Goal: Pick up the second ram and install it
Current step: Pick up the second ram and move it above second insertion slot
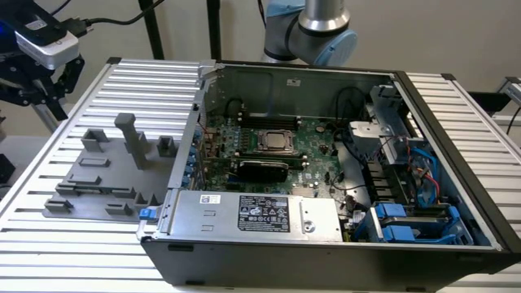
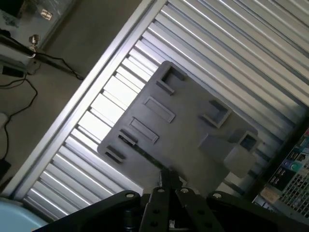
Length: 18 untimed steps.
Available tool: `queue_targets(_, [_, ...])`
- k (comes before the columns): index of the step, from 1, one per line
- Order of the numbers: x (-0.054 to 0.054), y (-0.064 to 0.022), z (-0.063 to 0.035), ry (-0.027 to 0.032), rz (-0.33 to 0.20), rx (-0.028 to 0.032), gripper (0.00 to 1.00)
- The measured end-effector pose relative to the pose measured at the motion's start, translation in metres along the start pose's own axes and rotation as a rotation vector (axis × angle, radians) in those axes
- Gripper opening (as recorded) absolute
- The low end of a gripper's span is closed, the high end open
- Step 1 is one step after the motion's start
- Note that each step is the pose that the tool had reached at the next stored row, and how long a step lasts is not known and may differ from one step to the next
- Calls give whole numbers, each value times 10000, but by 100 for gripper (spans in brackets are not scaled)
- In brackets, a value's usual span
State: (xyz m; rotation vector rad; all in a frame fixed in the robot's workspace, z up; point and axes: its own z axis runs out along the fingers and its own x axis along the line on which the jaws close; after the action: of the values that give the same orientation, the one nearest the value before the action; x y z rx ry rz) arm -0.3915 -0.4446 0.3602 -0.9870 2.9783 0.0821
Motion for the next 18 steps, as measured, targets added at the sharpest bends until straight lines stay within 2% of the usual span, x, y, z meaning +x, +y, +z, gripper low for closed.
queue_targets(18, [0, -1, 22, 162, -3267, -60, 11])
